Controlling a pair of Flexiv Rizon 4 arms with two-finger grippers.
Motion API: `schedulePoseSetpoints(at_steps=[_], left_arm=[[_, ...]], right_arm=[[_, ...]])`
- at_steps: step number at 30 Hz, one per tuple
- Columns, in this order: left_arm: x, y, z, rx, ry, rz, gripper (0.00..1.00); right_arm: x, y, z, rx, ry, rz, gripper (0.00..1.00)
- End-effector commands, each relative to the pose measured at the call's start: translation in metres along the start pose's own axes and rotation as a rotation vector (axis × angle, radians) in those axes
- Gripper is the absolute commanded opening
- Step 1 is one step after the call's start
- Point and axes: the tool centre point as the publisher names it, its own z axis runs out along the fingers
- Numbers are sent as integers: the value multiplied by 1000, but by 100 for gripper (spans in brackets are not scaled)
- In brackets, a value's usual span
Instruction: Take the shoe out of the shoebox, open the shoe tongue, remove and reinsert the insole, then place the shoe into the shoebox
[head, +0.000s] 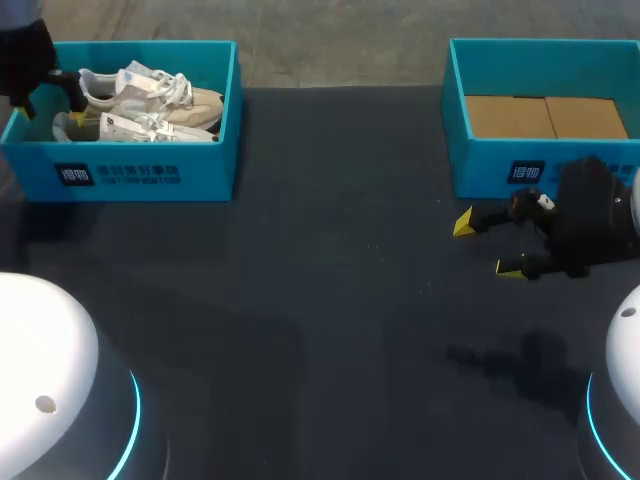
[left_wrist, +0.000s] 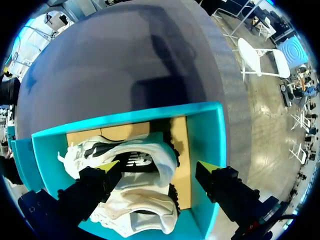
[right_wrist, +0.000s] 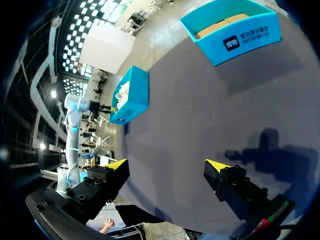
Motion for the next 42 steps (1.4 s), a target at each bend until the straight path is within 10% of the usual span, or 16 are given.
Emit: schedulePoseSetpoints(at_steps=[1, 8, 35, 42], left_arm=[[7, 9, 11, 17, -19, -3, 93], [13, 15, 23, 55, -21, 8, 47], [16, 10, 72, 128, 4, 62, 56], [18, 9, 76, 148, 11, 63, 11]], right_arm=[[0, -2, 1, -4, -3, 1, 100], [0, -2, 1, -4, -3, 1, 100], [0, -2, 1, -4, -3, 1, 100], [0, -2, 1, -4, -3, 1, 100]])
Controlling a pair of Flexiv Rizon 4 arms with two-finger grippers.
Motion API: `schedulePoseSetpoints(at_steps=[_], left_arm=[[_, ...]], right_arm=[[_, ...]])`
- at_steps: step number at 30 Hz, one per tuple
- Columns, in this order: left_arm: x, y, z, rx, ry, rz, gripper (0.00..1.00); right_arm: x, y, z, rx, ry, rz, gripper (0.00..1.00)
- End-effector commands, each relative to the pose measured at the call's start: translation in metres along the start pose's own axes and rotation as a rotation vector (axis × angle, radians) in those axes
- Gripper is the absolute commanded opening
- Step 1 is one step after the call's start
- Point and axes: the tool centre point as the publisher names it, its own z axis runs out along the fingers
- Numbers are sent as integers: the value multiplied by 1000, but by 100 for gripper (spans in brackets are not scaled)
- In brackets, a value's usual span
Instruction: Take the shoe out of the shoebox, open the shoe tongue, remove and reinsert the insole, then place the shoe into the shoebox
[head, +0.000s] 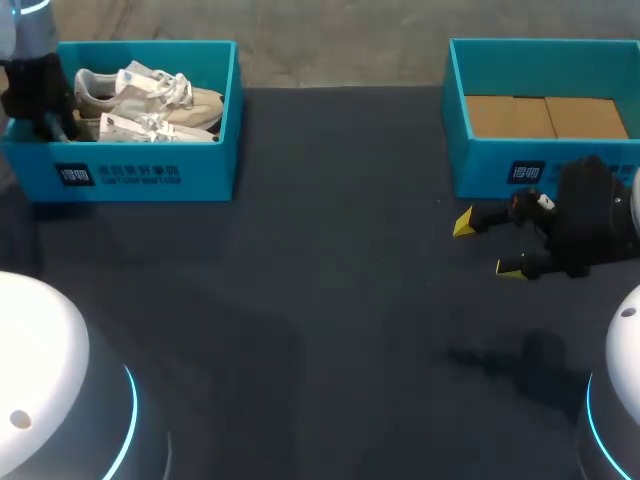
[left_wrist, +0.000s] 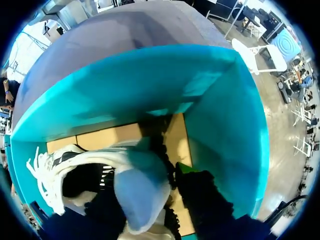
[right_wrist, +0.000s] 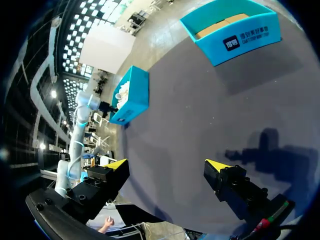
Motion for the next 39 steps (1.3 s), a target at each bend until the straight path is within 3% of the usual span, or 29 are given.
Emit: schedulePoseSetpoints(at_steps=[1, 2, 16, 39], left_arm=[[0, 3, 2, 12, 2, 5, 4], [0, 3, 1, 14, 5, 12, 0], [2, -5, -30, 19, 46, 89, 0], [10, -25, -155, 97, 32, 155, 0]], right_arm=[[0, -2, 1, -4, -3, 1, 100], [0, -2, 1, -4, -3, 1, 100], [0, -2, 1, -4, -3, 1, 100], [0, -2, 1, -4, -3, 1, 100]])
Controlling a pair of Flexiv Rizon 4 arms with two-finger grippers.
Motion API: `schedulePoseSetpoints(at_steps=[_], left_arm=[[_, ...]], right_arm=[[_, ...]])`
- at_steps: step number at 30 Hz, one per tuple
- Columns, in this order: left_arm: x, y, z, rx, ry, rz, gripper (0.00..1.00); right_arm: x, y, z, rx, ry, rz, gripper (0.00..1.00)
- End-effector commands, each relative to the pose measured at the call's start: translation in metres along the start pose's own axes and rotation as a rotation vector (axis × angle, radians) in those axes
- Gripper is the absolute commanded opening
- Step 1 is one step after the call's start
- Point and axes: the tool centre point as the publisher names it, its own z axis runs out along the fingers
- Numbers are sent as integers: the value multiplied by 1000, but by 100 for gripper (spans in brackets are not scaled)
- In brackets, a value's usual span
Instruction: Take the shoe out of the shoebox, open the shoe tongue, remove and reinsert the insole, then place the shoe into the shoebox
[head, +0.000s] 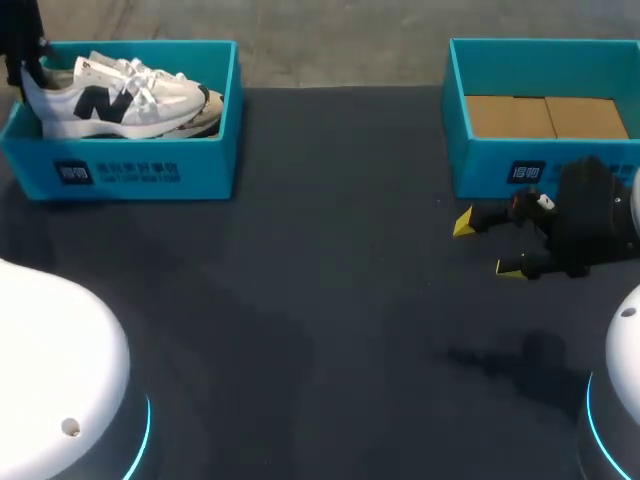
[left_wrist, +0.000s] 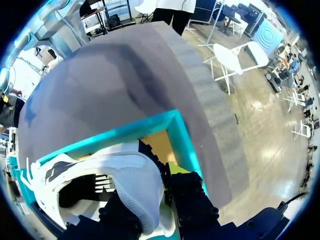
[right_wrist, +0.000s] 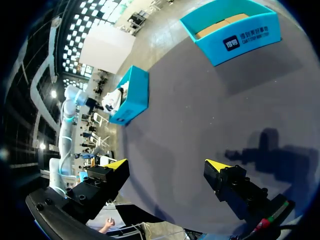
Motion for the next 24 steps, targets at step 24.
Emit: schedulePoseSetpoints(at_steps=[24], left_arm=[[17, -1, -94, -30, 45, -80, 0]], right_arm=[[0, -2, 1, -4, -3, 1, 100]])
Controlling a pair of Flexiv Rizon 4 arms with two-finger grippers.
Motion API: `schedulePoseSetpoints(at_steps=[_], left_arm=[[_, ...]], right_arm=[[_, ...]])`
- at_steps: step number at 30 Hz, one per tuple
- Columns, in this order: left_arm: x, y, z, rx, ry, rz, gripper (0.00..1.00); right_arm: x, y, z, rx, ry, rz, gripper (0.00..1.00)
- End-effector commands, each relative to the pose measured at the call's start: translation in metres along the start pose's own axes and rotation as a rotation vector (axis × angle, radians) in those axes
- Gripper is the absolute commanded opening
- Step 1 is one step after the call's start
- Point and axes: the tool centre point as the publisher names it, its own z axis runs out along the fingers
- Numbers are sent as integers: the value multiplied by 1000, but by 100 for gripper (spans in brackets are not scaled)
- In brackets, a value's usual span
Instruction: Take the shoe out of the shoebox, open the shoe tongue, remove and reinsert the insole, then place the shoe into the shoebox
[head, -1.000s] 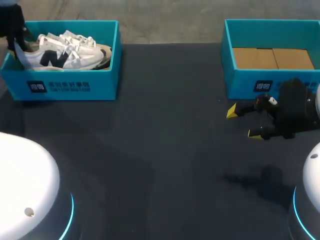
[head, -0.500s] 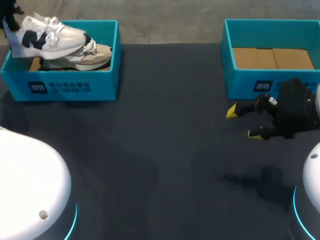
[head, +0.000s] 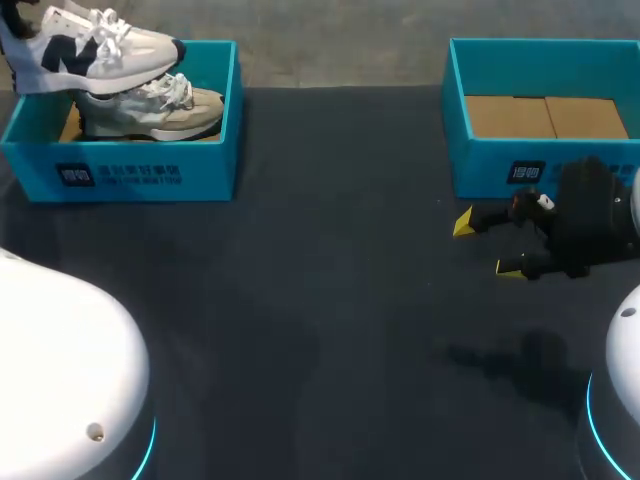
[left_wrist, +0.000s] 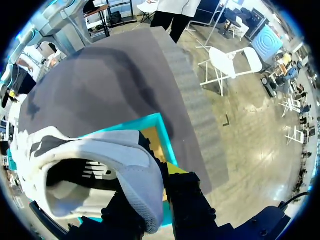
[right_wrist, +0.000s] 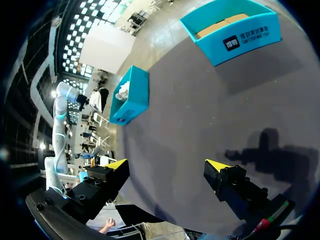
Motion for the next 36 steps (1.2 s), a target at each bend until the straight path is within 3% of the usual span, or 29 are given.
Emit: schedulePoseSetpoints(at_steps=[1, 29, 36], left_arm=[[-1, 1, -12, 10, 8, -23, 0], [-1, 1, -12, 10, 8, -23, 0], [-35, -31, -16, 59, 37, -9, 0]], right_arm=[[0, -2, 1, -4, -3, 1, 100], [0, -2, 1, -4, -3, 1, 100], [0, -2, 1, -4, -3, 1, 100]])
